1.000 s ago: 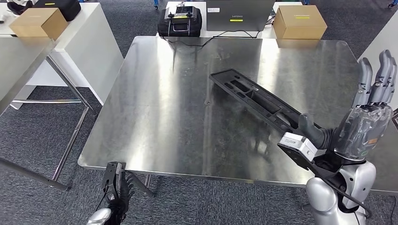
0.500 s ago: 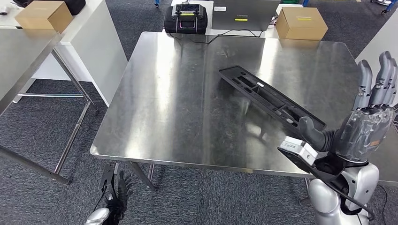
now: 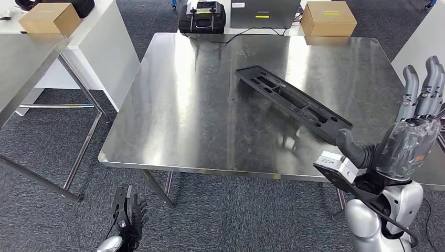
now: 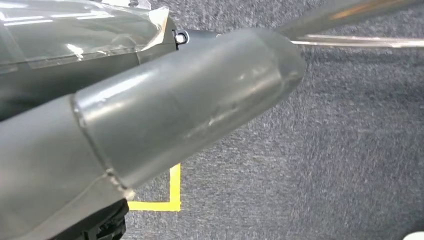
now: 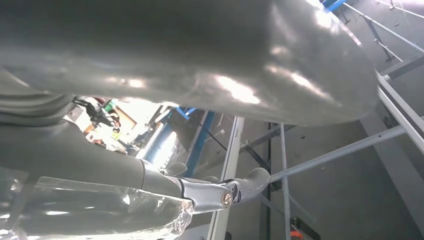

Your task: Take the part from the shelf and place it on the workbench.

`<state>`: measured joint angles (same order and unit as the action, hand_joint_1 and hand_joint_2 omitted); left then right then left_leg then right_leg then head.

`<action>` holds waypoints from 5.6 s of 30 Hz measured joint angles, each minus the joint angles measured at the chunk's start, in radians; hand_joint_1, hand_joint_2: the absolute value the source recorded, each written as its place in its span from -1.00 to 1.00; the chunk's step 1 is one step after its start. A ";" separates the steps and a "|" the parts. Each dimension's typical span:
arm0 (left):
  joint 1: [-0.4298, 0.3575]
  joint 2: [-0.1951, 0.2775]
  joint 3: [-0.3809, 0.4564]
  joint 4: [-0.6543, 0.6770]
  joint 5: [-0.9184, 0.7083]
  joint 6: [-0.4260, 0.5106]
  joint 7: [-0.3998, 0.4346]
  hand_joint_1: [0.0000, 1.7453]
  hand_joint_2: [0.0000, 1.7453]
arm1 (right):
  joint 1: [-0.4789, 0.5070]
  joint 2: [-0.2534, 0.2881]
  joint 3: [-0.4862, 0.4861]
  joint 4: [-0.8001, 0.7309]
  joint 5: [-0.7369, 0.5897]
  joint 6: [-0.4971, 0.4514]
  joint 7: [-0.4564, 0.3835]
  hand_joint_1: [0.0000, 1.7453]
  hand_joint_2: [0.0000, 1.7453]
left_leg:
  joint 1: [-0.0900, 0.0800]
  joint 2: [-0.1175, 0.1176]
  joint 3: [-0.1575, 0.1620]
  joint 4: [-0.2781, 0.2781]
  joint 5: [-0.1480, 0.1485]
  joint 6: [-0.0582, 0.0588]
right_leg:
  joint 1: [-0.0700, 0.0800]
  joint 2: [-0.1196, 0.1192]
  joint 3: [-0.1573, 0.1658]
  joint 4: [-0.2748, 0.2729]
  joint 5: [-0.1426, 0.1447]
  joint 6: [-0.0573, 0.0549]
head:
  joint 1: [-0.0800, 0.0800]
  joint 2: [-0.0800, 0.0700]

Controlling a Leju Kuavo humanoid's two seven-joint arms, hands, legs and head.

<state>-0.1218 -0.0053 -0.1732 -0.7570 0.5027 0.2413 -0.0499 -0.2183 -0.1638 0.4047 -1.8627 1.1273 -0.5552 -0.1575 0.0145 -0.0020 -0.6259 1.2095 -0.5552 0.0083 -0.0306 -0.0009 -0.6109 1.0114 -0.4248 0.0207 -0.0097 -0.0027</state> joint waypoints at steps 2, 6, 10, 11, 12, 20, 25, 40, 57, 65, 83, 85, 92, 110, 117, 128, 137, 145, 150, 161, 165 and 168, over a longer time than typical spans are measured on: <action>-0.002 0.000 0.000 -0.002 -0.001 0.000 0.001 -1.00 -1.00 | 0.000 0.001 0.000 -0.001 -0.001 -0.001 0.000 -1.00 -1.00 | -0.001 -0.002 0.089 -0.136 0.032 0.006 | 0.000 0.000 -0.009 0.000 0.012 0.012 | 0.000 0.000; -0.004 0.000 0.001 -0.003 -0.003 0.000 0.001 -1.00 -1.00 | -0.001 0.002 -0.001 -0.003 -0.001 -0.001 0.000 -1.00 -1.00 | -0.015 -0.006 0.118 -0.208 0.050 0.027 | -0.002 -0.001 -0.016 -0.010 0.040 0.045 | 0.000 0.000; -0.006 -0.003 0.002 -0.004 -0.004 0.000 0.002 -1.00 -1.00 | 0.001 0.000 -0.005 -0.003 -0.002 -0.002 0.000 -1.00 -1.00 | -0.017 0.005 0.080 -0.221 0.098 0.057 | 0.002 0.000 -0.070 0.111 -0.067 0.030 | 0.003 0.000; -0.006 -0.003 0.002 -0.004 -0.005 0.000 0.002 -1.00 -1.00 | 0.002 0.000 -0.005 -0.003 -0.002 -0.002 0.000 -1.00 -1.00 | -0.018 0.006 0.065 -0.221 0.109 0.061 | 0.003 0.000 -0.089 0.179 -0.108 0.023 | 0.005 0.000; -0.006 -0.003 0.003 -0.004 -0.005 0.000 0.002 -1.00 -1.00 | 0.003 0.000 -0.005 -0.003 -0.002 -0.002 0.000 -1.00 -1.00 | -0.021 0.007 0.049 -0.220 0.121 0.063 | 0.004 0.000 -0.099 0.239 -0.134 0.023 | 0.005 0.000; -0.012 -0.002 0.004 -0.003 -0.005 0.000 0.003 -1.00 -1.00 | 0.002 0.001 -0.005 -0.004 -0.002 -0.005 0.000 -1.00 -1.00 | -0.033 0.008 -0.043 -0.207 0.201 0.045 | 0.020 -0.001 0.132 -0.026 -0.107 0.023 | 0.004 0.000; -0.019 0.002 0.007 0.002 0.000 -0.008 0.003 -1.00 -1.00 | -0.001 0.002 -0.005 0.000 -0.003 -0.011 -0.002 -1.00 -1.00 | -0.022 -0.001 -0.086 -0.104 0.092 0.012 | 0.006 -0.008 0.097 -0.028 -0.057 -0.010 | -0.002 0.000; -0.035 -0.006 0.032 0.009 0.009 -0.002 -0.015 -1.00 -1.00 | 0.005 0.010 0.027 -0.006 -0.021 0.010 -0.047 -1.00 -1.00 | -0.010 0.001 0.061 -0.207 0.103 0.053 | -0.002 -0.006 -0.062 0.077 -0.046 0.034 | 0.002 0.000; 0.007 -0.012 0.047 -0.012 -0.002 0.000 -0.006 -1.00 -1.00 | 0.025 0.005 0.037 -0.031 -0.032 0.031 -0.054 -1.00 -1.00 | -0.009 -0.001 -0.126 -0.016 0.039 -0.003 | 0.012 -0.008 0.095 -0.040 -0.044 -0.024 | -0.006 0.000; 0.009 -0.015 0.047 -0.021 -0.005 0.002 -0.003 -1.00 -1.00 | 0.049 -0.003 0.038 -0.032 -0.061 0.031 -0.073 -1.00 -1.00 | 0.009 -0.004 0.080 -0.141 0.064 -0.017 | 0.004 -0.009 0.000 -0.012 0.018 0.013 | -0.006 0.000; 0.035 -0.035 0.049 -0.051 -0.012 0.016 -0.002 -1.00 -1.00 | 0.088 -0.029 0.035 -0.049 -0.084 0.034 -0.088 -1.00 -1.00 | -0.015 0.005 -0.072 -0.218 0.242 0.017 | 0.022 -0.001 0.159 -0.051 -0.126 0.015 | 0.000 0.000; 0.037 -0.035 0.048 -0.051 -0.016 0.017 0.000 -1.00 -1.00 | 0.095 -0.029 0.032 -0.050 -0.082 0.034 -0.088 -1.00 -1.00 | -0.010 0.002 -0.082 -0.213 0.228 0.003 | 0.015 -0.003 0.143 -0.051 -0.103 -0.003 | 0.000 0.000; 0.037 -0.036 0.046 -0.053 -0.019 0.019 0.002 -1.00 -1.00 | 0.113 -0.028 0.029 -0.054 -0.078 0.034 -0.089 -1.00 -1.00 | 0.008 0.000 -0.092 0.071 0.050 -0.030 | 0.008 -0.005 0.051 -0.040 -0.020 -0.018 | -0.007 0.000; 0.069 -0.050 0.025 -0.053 0.001 0.057 0.055 -1.00 -1.00 | 0.210 0.047 -0.302 0.731 -0.354 -0.073 0.005 -1.00 -1.00 | -0.003 -0.068 0.041 -0.226 0.126 0.025 | 0.005 0.036 0.067 0.025 -0.083 0.042 | 0.003 0.000; 0.066 -0.049 -0.027 -0.007 0.063 0.066 0.047 -1.00 -1.00 | 0.143 0.093 -0.412 1.344 -0.337 0.053 0.156 -1.00 -1.00 | -0.005 -0.052 -0.011 -0.149 0.091 -0.008 | -0.001 0.008 0.093 -0.032 -0.056 -0.007 | -0.001 0.000; 0.046 0.013 -0.148 0.067 0.119 0.012 0.066 -1.00 -1.00 | 0.182 0.197 -0.371 1.622 -0.211 0.468 0.344 -1.00 -1.00 | -0.022 0.066 0.085 -0.219 0.077 0.017 | 0.032 -0.112 0.077 -0.028 -0.047 -0.013 | -0.002 0.000; 0.035 0.080 -0.263 0.084 0.038 -0.073 0.112 -1.00 -1.00 | 0.158 0.229 -0.329 1.650 -0.209 0.736 0.290 -1.00 -1.00 | -0.011 -0.043 0.059 -0.233 0.119 0.045 | 0.019 -0.005 -0.046 0.263 -0.181 0.000 | 0.002 0.000; 0.046 0.111 -0.312 0.086 -0.073 -0.114 0.138 -1.00 1.00 | 0.166 0.239 -0.321 1.664 -0.201 0.762 0.261 -1.00 -1.00 | -0.009 -0.128 0.031 -0.211 0.127 0.007 | 0.009 0.054 0.097 -0.018 -0.075 0.002 | 0.001 0.000; 0.057 0.121 -0.324 0.074 -0.094 -0.108 0.143 -1.00 1.00 | 0.175 0.247 -0.311 1.667 -0.197 0.774 0.264 -1.00 -1.00 | -0.004 -0.016 -0.081 0.019 0.001 -0.014 | 0.011 -0.014 0.096 -0.022 -0.069 -0.026 | -0.009 0.000; 0.066 0.128 -0.335 0.057 -0.114 -0.106 0.147 -1.00 1.00 | 0.172 0.247 -0.309 1.669 -0.205 0.790 0.245 -1.00 -1.00 | -0.009 0.036 0.046 -0.207 0.103 0.016 | 0.027 -0.117 0.100 -0.015 -0.088 0.008 | -0.003 0.000; 0.082 0.129 -0.336 0.022 -0.184 -0.098 0.166 -1.00 1.00 | 0.177 0.228 -0.313 1.671 -0.238 0.825 0.181 -1.00 -1.00 | -0.007 -0.012 0.043 -0.215 0.116 0.039 | 0.020 -0.015 0.005 0.187 -0.187 0.002 | 0.004 0.000; 0.111 0.130 -0.334 -0.016 -0.234 -0.095 0.177 -1.00 1.00 | 0.184 0.217 -0.338 1.674 -0.294 0.848 0.134 -1.00 -1.00 | -0.009 -0.055 0.040 -0.213 0.118 0.040 | 0.020 -0.001 -0.028 0.249 -0.192 0.015 | 0.005 0.000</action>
<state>-0.0104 0.1250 -0.5073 -0.7730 0.2689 0.1466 0.1273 -0.0343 0.0530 0.0664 -0.1886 0.8336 0.2928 -0.0231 0.0055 -0.0575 -0.5856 0.9961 -0.4376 0.0484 -0.0109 -0.0015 -0.6391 1.2606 -0.6169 0.0352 -0.0050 -0.0027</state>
